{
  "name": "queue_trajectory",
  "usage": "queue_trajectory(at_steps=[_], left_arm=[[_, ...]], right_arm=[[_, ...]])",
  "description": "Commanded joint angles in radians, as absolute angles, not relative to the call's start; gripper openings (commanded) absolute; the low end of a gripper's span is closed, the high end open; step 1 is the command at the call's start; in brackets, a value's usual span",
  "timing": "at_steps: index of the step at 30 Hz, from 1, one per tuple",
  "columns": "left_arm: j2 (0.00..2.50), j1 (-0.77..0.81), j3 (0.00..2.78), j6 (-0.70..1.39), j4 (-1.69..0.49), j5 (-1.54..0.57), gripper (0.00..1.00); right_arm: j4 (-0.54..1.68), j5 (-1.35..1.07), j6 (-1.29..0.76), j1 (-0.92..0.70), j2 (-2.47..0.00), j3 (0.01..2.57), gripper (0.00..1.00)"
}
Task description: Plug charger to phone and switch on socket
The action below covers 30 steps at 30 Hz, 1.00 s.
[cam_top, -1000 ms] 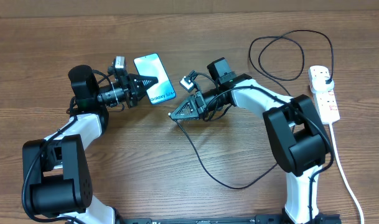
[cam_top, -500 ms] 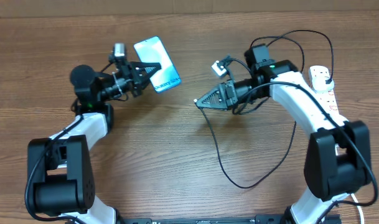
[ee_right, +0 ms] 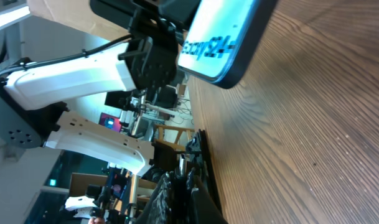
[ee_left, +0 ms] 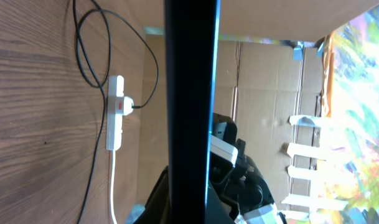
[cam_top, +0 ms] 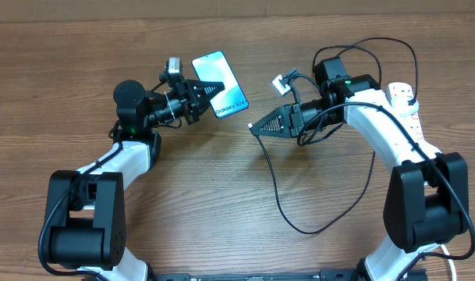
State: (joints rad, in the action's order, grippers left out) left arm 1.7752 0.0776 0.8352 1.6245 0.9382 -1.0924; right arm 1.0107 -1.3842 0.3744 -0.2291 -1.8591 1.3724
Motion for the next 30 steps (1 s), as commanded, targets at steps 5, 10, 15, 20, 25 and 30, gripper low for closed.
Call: queue_trajectory(at_steps=[5, 10, 15, 20, 25, 30], left_arm=[[1.773, 0.096, 0.854, 1.596, 0.947, -1.073, 0.04], [1.773, 0.107, 0.854, 1.567, 0.947, -1.073, 0.04], [1.773, 0.106, 0.854, 1.562, 0.947, -1.062, 0.04], [1.773, 0.106, 0.854, 1.548, 0.947, -1.044, 0.04], [1.773, 0.106, 0.854, 1.547, 0.947, -1.043, 0.04], [1.773, 0.106, 0.854, 1.547, 0.947, -1.042, 0.04]], right_arm=[[0.987, -1.442, 0.358, -0.236, -1.837, 1.367, 0.04], [0.902, -1.431, 0.239, -0.258, -1.837, 1.367, 0.04], [0.814, -1.344, 0.066, -0.259, -1.837, 1.367, 0.04], [0.782, -1.314, 0.005, -0.273, -1.837, 1.367, 0.04], [0.721, -1.302, -0.088, -0.274, -1.837, 1.367, 0.04], [0.703, -1.325, -0.108, -0.274, -1.837, 1.367, 0.04]])
